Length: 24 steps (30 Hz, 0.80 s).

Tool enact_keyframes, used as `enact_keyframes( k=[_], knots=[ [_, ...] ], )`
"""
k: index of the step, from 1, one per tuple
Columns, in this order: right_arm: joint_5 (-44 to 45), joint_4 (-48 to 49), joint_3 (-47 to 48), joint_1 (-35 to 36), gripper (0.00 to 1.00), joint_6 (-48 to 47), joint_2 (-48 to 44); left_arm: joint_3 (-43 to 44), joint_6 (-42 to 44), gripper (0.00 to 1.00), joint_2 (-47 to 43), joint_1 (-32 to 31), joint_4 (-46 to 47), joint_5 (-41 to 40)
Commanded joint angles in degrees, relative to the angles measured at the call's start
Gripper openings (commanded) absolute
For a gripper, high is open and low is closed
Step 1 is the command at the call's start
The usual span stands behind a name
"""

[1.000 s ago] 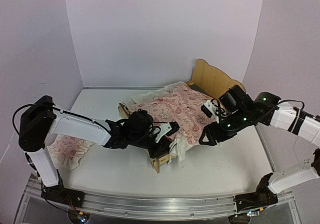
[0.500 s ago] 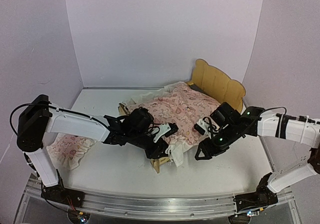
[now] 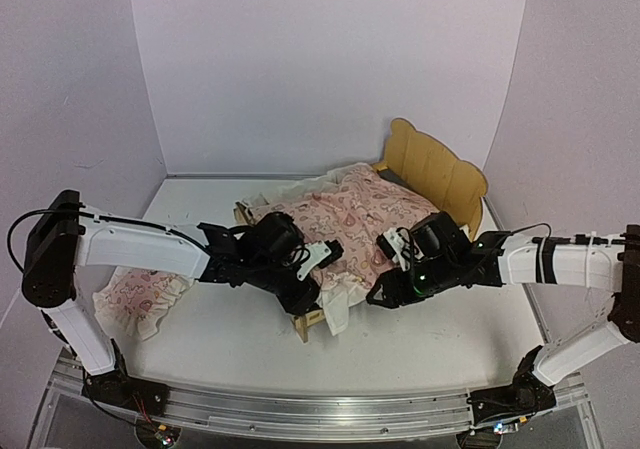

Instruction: Set up the pet bed

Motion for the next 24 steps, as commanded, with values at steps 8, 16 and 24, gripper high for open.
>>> enact_keyframes(
  k=[8, 16, 24],
  knots=[
    [23.4, 5.8, 4.2, 0.0, 0.35, 6.3, -1.4, 3.3, -5.2, 0.56, -5.7, 0.3, -10.2, -13.8],
    [23.2, 4.9, 7.0, 0.0, 0.35, 2.7, 3.1, 4.5, -10.2, 0.59, -9.9, 0.2, -19.5, -18.0],
    [25.4, 4.5, 8.8, -0.6, 0.35, -0.3, 5.2, 3.2, -16.9, 0.52, -16.0, 0.6, -32.2, -27.3]
  ],
)
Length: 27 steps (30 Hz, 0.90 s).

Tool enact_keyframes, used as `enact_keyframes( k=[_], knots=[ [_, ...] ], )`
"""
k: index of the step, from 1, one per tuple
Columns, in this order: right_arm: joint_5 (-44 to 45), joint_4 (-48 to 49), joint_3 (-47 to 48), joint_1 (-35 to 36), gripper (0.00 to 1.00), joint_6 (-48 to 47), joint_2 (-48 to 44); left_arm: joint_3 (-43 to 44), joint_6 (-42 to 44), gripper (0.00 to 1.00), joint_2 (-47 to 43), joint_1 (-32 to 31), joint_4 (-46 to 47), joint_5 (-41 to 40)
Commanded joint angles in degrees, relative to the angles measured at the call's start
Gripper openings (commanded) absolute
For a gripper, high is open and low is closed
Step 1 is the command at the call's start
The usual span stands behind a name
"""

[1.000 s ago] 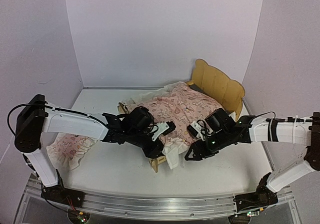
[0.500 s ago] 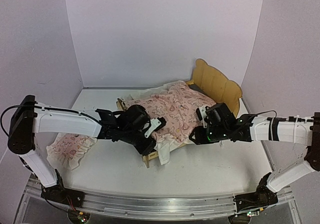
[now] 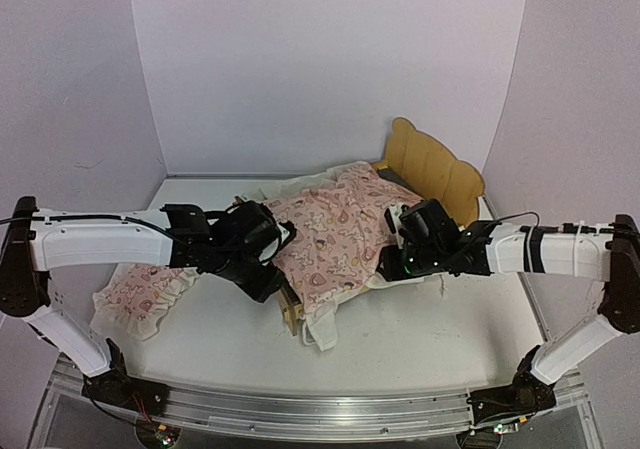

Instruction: Set up the pet bed

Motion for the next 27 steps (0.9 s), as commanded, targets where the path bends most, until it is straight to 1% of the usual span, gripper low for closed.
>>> enact_keyframes(
  k=[1, 2, 4, 7, 8, 10, 11, 12, 13, 16, 18, 22, 24, 27],
  knots=[
    [2.2, 1.4, 3.2, -0.7, 0.35, -2.6, 0.4, 0.1, -4.9, 0.51, -8.2, 0.9, -8.6, -5.6],
    [2.0, 1.4, 3.2, -0.9, 0.35, -3.0, 0.5, -0.8, -5.4, 0.53, -10.8, 1.4, -8.5, -4.1],
    [1.3, 1.3, 3.3, -1.2, 0.35, -3.6, 0.6, -2.9, -5.3, 0.6, -16.5, 2.3, -5.8, 0.7],
    [0.3, 1.3, 3.4, -1.3, 0.35, -4.5, 0.7, -7.4, -4.4, 0.67, -24.5, 2.7, 4.0, 12.1],
    [0.0, 1.3, 3.5, -1.4, 0.35, -4.9, 0.7, -8.3, -4.6, 0.69, -25.7, 2.8, 8.1, 16.3],
    [-0.8, 1.3, 3.7, -1.4, 0.35, -5.3, 0.7, -9.7, -5.5, 0.81, -25.4, 2.7, 15.1, 24.5],
    [-1.1, 1.3, 3.8, -1.4, 0.35, -5.4, 0.7, -9.9, -5.9, 0.83, -23.7, 2.5, 18.2, 26.8],
    [-1.3, 1.4, 3.8, -1.4, 0.35, -5.3, 0.7, -10.1, -6.3, 0.84, -22.1, 2.2, 19.6, 28.0],
    [-1.5, 1.5, 3.7, -1.4, 0.35, -5.3, 0.6, -9.9, -6.9, 0.84, -20.2, 2.0, 20.6, 28.2],
    [-2.2, 1.8, 3.4, -1.4, 0.34, -5.2, 0.4, -8.3, -9.6, 0.8, -14.2, 1.6, 21.9, 29.6],
    [-2.8, 2.1, 3.2, -1.4, 0.34, -5.2, 0.2, -7.6, -10.2, 0.79, -11.2, 0.0, 22.0, 28.6],
    [-3.3, 2.6, 2.7, -1.4, 0.34, -5.3, -0.3, -6.6, -8.8, 0.8, -6.9, -2.5, 22.1, 26.1],
    [-3.9, 2.7, 2.7, -1.4, 0.34, -5.3, -0.5, -5.7, -7.5, 0.8, -4.8, -3.1, 21.6, 23.4],
    [-4.6, 2.8, 2.8, -1.4, 0.34, -5.2, -1.1, -3.7, -5.5, 0.76, -1.7, -3.1, 20.3, 20.8]
  ],
)
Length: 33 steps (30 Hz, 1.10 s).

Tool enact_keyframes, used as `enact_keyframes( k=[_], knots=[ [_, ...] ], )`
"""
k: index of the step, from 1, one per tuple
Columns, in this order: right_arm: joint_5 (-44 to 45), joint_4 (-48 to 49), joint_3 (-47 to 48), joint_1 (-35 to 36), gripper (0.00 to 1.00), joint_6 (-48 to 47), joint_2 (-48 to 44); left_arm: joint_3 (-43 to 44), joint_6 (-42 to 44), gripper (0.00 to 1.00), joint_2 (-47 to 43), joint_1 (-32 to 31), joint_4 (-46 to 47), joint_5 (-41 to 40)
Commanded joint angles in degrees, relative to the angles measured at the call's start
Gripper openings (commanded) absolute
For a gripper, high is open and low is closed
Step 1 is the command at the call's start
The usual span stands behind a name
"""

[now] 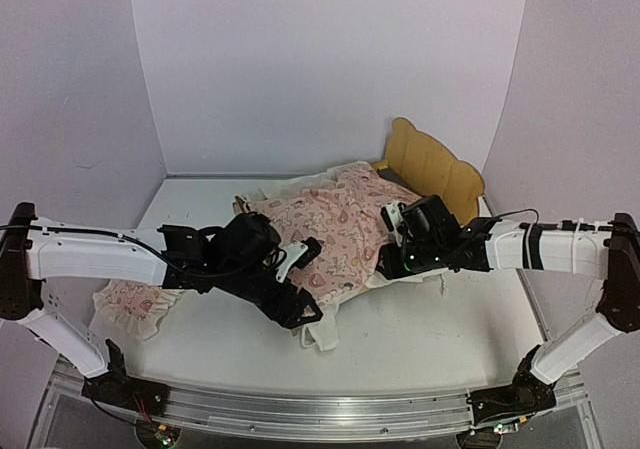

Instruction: Set up the pet bed

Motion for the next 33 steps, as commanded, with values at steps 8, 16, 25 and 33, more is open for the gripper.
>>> enact_keyframes(
  k=[8, 16, 25, 33],
  knots=[
    [-4.3, 2.8, 1.3, -0.2, 0.31, -0.2, -2.7, 7.8, 7.0, 0.24, 4.1, 0.0, 1.8, -10.6],
    [-6.0, 2.7, -0.2, -0.2, 0.3, -0.9, -3.3, 11.4, 11.2, 0.0, 5.7, 0.6, 1.8, -18.1],
    [-6.9, 2.7, -0.2, -0.2, 0.3, -0.9, -3.0, 15.8, 14.9, 0.0, 11.3, 3.4, 1.9, -20.5],
    [-12.7, 2.5, -0.5, -0.1, 0.35, -4.1, -3.4, 10.6, 12.7, 0.01, 12.4, 3.4, 2.4, -16.0]
  ],
)
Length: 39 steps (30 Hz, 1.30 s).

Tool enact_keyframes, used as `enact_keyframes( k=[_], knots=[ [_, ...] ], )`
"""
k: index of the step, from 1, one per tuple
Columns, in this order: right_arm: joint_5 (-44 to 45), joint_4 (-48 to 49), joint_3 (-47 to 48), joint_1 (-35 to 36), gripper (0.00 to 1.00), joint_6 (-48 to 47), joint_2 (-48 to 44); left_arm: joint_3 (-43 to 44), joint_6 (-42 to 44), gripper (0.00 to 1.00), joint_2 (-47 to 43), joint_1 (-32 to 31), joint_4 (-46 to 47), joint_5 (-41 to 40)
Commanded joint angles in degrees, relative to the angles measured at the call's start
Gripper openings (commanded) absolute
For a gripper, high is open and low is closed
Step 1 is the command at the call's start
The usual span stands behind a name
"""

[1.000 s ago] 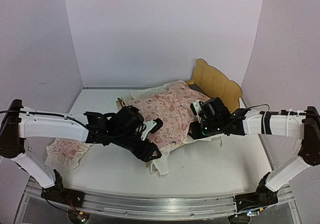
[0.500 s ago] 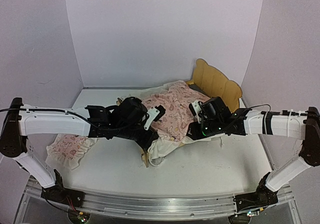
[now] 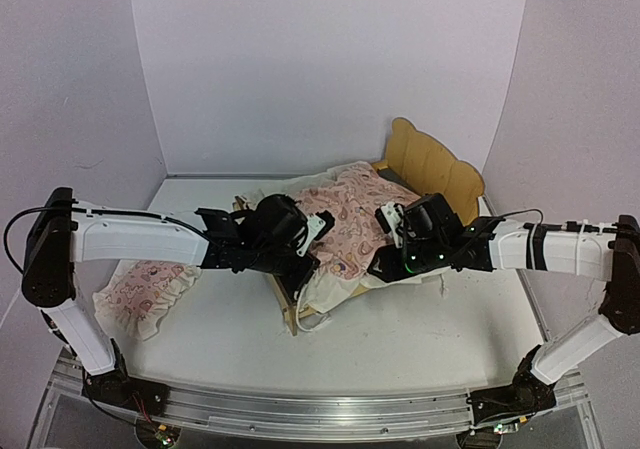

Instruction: Set up the pet bed

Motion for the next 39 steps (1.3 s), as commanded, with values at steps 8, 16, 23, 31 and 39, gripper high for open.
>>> enact_keyframes(
  k=[8, 16, 23, 31, 39],
  knots=[
    [-1.6, -5.6, 0.4, -0.1, 0.49, -10.6, -7.6, -5.2, -3.1, 0.25, -6.1, 0.0, -4.5, 4.7],
    [-1.3, -8.1, 3.6, -0.1, 0.5, -13.8, -7.3, -2.8, -11.7, 0.69, -16.9, 0.6, -11.2, 3.0],
    [-4.9, -8.1, 3.4, 0.3, 0.5, -14.8, -8.3, -10.1, -42.7, 0.45, -16.6, 11.0, -12.8, 11.0],
    [-6.9, -5.9, -1.5, 4.7, 0.5, -13.4, -11.0, -7.3, -53.3, 0.53, -8.0, 11.2, -5.1, 15.6],
    [-5.7, 4.9, -8.6, 13.8, 0.5, -8.3, -8.3, -6.3, -56.0, 0.51, -2.4, 10.3, -4.8, 14.7]
  ],
)
